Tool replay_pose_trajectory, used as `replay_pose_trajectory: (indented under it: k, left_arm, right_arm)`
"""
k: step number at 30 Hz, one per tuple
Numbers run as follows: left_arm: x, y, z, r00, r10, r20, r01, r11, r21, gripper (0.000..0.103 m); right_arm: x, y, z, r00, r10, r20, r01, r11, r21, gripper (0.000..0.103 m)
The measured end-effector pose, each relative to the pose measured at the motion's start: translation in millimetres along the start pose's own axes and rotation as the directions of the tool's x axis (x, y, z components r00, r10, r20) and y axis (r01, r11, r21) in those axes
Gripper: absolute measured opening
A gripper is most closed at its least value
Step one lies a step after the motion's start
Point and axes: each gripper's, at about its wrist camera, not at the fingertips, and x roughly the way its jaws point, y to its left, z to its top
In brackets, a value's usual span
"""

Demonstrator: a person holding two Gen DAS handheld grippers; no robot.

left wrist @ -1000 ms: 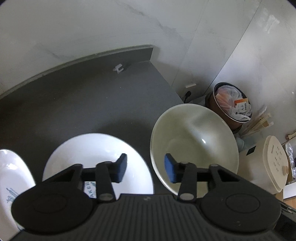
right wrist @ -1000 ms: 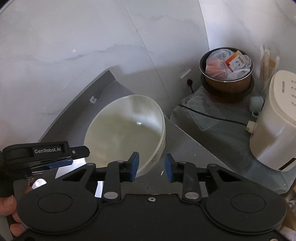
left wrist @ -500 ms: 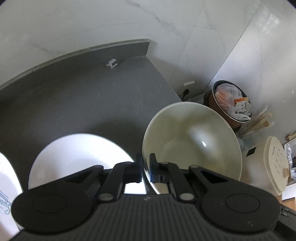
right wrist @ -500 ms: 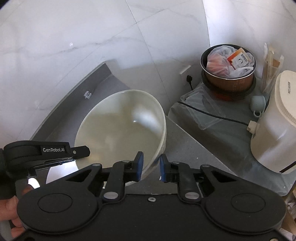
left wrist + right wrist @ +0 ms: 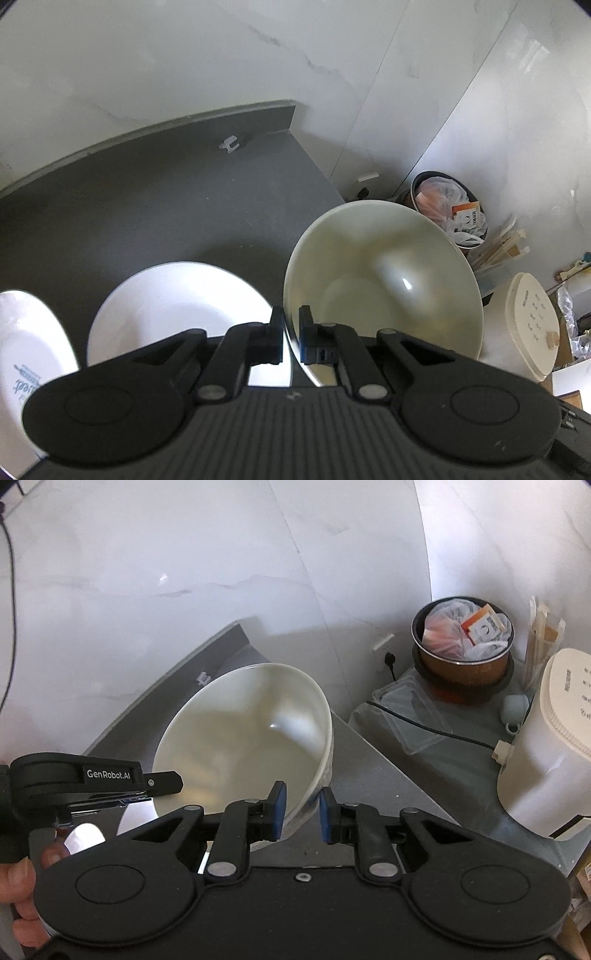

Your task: Organize plates and bowls

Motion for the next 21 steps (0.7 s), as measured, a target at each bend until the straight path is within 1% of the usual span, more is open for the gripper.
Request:
replay_pose_trajectory:
  k: [8, 16, 19, 21]
  left_arm:
    - [-41, -1, -15, 0.999, 0.008, 0.041, -0.008, 1.000, -0.022, 0.006]
    - [-82, 3, -39, 0.997, 0.018, 0.077, -0.014, 0.999, -0.049, 0.006]
    - [-98, 8, -48, 0.995, 0.030, 0.091, -0.024, 0.997, -0.068, 0.006]
    - [-111, 12, -54, 0.994, 0.025, 0.106, -0.016, 0.996, -0.085, 0.006]
  right_arm:
    - [-35, 11, -7, 0.999, 0.033, 0.033, -0.032, 0.998, -0.048, 0.019]
    - [-68, 21, -20, 0.996, 0.075, 0.058, -0.069, 0.993, -0.092, 0.019]
    - [-79, 22, -25, 0.993, 0.108, 0.049, -0.104, 0.992, -0.072, 0.019]
    - [-88, 25, -29, 0.991, 0.128, 0.049, -0.124, 0.989, -0.075, 0.019]
